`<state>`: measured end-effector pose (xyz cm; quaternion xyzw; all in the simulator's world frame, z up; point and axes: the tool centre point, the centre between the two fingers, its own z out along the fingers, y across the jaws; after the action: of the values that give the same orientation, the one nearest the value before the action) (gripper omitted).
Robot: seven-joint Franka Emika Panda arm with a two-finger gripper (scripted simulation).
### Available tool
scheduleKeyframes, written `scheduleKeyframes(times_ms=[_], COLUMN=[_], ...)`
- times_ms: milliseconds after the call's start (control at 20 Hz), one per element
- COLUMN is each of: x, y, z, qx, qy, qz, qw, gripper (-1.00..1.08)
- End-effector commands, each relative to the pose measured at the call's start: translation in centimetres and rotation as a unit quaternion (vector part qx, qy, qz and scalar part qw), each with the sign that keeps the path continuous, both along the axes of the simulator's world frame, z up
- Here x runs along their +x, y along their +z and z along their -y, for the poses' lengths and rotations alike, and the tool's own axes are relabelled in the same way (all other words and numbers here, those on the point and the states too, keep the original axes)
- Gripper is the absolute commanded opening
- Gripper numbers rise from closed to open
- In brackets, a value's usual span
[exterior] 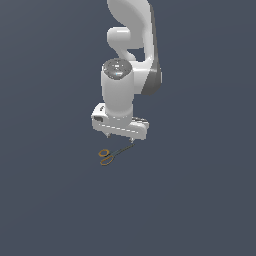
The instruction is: Pick up the object and move it to a goal position.
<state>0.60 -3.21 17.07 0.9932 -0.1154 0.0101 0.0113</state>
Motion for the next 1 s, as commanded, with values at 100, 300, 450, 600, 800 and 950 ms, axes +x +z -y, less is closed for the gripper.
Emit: scheduleKeyframes(times_ms=[100, 300, 450, 600, 800, 950], x=[0.0, -0.1, -0.1, -0.2, -0.3, -0.4], y=[-1.4, -2.7, -3.7, -4.7, -6.0, -6.9], z=[0.0, 0.1, 0.2, 0.3, 0.5, 0.7], qx=[0.005, 0.01, 0.012, 0.014, 0.016, 0.017], qy=[-0.062, -0.123, -0.169, -0.214, -0.273, -0.317], qz=[-0.001, -0.001, -0.002, -0.002, -0.003, -0.003], qw=[0.998, 0.9923, 0.9856, 0.9768, 0.9618, 0.9481], gripper=[1.0, 1.0, 1.0, 1.0, 1.0, 1.0])
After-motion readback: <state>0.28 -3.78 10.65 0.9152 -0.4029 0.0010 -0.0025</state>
